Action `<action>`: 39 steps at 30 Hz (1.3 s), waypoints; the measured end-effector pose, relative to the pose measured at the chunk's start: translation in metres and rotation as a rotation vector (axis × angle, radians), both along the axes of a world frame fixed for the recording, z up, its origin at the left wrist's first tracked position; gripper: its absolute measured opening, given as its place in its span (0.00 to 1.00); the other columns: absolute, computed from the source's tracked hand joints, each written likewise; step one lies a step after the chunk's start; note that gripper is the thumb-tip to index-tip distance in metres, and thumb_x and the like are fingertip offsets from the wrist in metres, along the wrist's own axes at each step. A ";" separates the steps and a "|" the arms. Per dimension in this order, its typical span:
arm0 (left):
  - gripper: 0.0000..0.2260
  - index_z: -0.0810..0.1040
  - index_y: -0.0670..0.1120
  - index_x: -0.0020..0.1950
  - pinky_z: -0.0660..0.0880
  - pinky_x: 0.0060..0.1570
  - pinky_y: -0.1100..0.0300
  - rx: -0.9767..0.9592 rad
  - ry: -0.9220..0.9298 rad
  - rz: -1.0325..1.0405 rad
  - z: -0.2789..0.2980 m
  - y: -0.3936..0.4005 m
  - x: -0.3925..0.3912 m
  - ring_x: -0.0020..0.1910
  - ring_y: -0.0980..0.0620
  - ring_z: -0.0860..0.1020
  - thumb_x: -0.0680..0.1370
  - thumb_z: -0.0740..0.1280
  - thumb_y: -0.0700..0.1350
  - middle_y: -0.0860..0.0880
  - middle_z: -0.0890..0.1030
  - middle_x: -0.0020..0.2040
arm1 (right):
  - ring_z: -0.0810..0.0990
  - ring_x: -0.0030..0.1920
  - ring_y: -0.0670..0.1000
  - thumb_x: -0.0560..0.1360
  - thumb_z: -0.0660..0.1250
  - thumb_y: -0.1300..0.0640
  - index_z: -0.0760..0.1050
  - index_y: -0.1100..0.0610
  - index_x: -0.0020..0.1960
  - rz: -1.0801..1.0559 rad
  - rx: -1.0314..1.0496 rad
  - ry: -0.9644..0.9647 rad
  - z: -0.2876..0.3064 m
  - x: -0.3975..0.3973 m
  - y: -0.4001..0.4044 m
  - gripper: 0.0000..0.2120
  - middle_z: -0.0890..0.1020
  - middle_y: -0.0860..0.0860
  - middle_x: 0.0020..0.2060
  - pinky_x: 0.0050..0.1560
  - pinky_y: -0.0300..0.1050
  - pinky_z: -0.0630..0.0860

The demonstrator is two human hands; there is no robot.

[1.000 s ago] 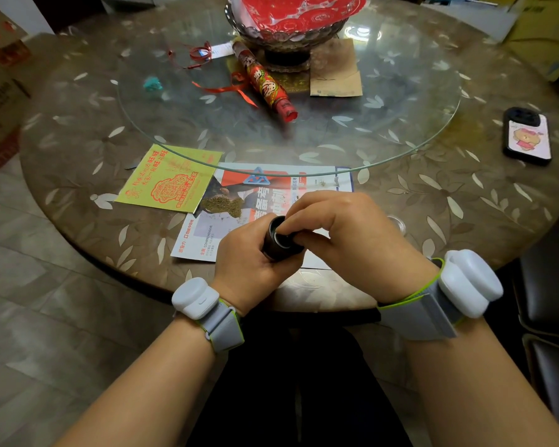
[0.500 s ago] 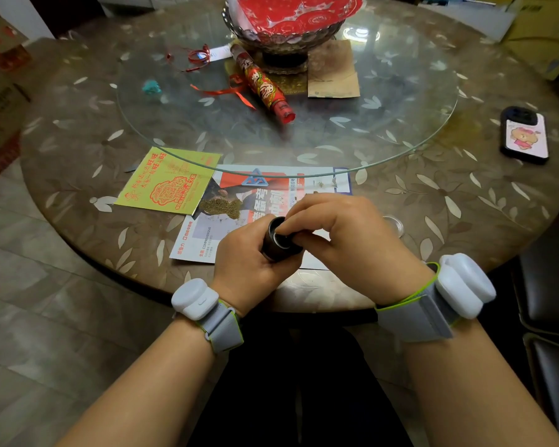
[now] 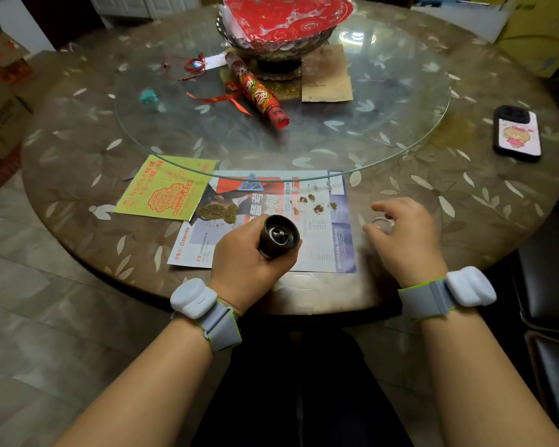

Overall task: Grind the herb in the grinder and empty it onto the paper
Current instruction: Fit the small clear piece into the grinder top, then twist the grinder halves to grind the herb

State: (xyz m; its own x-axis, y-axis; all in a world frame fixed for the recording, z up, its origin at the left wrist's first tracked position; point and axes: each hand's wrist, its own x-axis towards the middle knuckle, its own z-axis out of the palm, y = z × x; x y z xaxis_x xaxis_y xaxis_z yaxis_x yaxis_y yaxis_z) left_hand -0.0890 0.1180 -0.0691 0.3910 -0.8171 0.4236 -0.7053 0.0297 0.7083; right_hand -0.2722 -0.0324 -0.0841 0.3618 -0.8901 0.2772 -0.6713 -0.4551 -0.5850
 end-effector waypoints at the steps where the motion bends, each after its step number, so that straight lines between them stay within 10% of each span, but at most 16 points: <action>1: 0.12 0.73 0.55 0.49 0.75 0.37 0.53 -0.003 -0.007 0.001 0.000 0.000 0.001 0.38 0.51 0.77 0.70 0.66 0.59 0.55 0.78 0.38 | 0.77 0.51 0.63 0.66 0.74 0.60 0.80 0.62 0.53 -0.026 -0.010 0.078 -0.006 -0.005 -0.004 0.16 0.81 0.61 0.48 0.52 0.47 0.67; 19: 0.12 0.73 0.55 0.49 0.76 0.37 0.50 0.017 -0.024 -0.016 0.000 0.000 0.000 0.39 0.48 0.79 0.70 0.67 0.58 0.50 0.82 0.39 | 0.76 0.49 0.65 0.67 0.72 0.57 0.78 0.63 0.53 -0.103 -0.054 0.151 -0.023 -0.008 -0.009 0.17 0.81 0.63 0.47 0.51 0.51 0.68; 27: 0.12 0.76 0.53 0.47 0.76 0.37 0.50 0.009 -0.008 -0.012 -0.001 0.001 0.002 0.40 0.47 0.80 0.70 0.67 0.58 0.49 0.82 0.40 | 0.75 0.34 0.46 0.68 0.75 0.58 0.80 0.52 0.54 0.163 0.349 -0.524 0.038 0.024 0.038 0.15 0.81 0.50 0.42 0.42 0.42 0.77; 39: 0.14 0.79 0.49 0.45 0.73 0.33 0.56 0.018 0.038 0.004 0.002 0.003 0.002 0.35 0.51 0.77 0.67 0.66 0.56 0.55 0.78 0.36 | 0.83 0.42 0.52 0.65 0.71 0.67 0.69 0.60 0.46 0.409 0.559 -0.859 0.055 0.059 0.077 0.14 0.78 0.54 0.42 0.46 0.43 0.78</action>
